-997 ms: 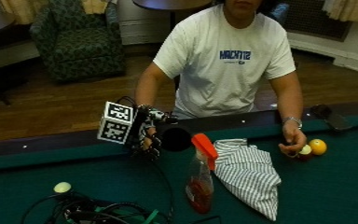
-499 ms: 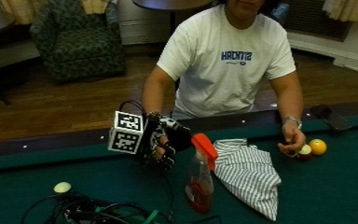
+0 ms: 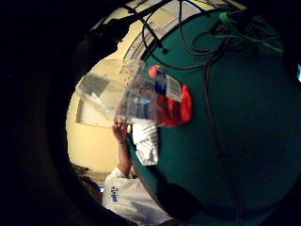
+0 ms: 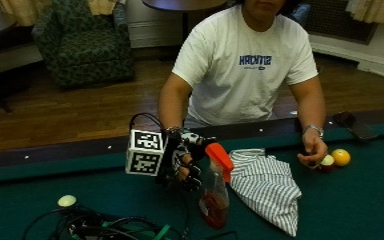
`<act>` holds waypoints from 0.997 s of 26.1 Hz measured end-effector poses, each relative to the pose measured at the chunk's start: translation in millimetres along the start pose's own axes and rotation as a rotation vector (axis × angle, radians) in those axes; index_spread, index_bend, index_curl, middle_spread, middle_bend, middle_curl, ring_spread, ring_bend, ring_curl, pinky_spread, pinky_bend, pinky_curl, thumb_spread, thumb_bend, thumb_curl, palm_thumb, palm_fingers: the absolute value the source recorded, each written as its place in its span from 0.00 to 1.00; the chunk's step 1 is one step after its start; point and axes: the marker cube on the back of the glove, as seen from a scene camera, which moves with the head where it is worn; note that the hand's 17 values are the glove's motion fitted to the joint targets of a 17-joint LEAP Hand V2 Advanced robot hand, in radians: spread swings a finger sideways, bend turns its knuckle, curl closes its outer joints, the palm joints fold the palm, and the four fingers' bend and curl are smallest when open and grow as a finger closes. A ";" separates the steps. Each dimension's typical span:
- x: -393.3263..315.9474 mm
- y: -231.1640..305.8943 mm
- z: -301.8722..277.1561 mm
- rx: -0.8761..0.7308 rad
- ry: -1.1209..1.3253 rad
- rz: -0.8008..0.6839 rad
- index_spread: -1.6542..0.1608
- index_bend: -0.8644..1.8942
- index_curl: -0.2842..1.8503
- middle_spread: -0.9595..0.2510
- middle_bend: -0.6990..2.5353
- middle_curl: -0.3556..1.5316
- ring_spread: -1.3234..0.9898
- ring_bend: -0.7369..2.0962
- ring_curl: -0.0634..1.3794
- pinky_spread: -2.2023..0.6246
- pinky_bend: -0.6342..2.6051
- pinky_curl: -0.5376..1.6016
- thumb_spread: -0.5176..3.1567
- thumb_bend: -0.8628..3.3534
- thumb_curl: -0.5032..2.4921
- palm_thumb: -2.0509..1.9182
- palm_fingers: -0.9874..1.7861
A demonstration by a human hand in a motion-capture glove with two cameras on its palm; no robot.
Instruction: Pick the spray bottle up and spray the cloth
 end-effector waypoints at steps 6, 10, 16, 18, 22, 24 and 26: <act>0.7 -18.8 13.7 0.016 -0.009 -0.009 0.69 0.35 0.25 0.71 0.27 0.36 0.53 0.41 0.27 0.84 0.32 0.41 0.40 0.20 0.28 0.70 0.52; 0.4 -30.2 19.6 0.026 -0.015 -0.019 0.68 0.34 0.24 0.71 0.27 0.36 0.53 0.42 0.28 0.84 0.33 0.42 0.40 0.20 0.28 0.70 0.50; -1.1 -48.4 27.4 0.078 -0.013 -0.059 0.68 0.33 0.22 0.71 0.28 0.37 0.52 0.44 0.29 0.83 0.34 0.42 0.39 0.20 0.28 0.69 0.49; -1.5 -54.5 29.8 0.097 -0.008 -0.077 0.68 0.32 0.21 0.71 0.28 0.37 0.52 0.46 0.29 0.83 0.34 0.42 0.39 0.20 0.28 0.69 0.50; -2.4 -66.1 38.1 0.102 -0.010 -0.100 0.68 0.33 0.20 0.70 0.28 0.37 0.51 0.48 0.30 0.82 0.34 0.42 0.38 0.19 0.28 0.69 0.50; -3.1 -71.4 42.9 0.102 -0.012 -0.108 0.68 0.33 0.19 0.70 0.28 0.37 0.51 0.49 0.31 0.82 0.34 0.42 0.38 0.20 0.28 0.68 0.50; -4.2 -77.1 48.3 0.099 -0.014 -0.110 0.68 0.33 0.19 0.70 0.28 0.37 0.50 0.49 0.31 0.81 0.34 0.42 0.38 0.20 0.28 0.68 0.50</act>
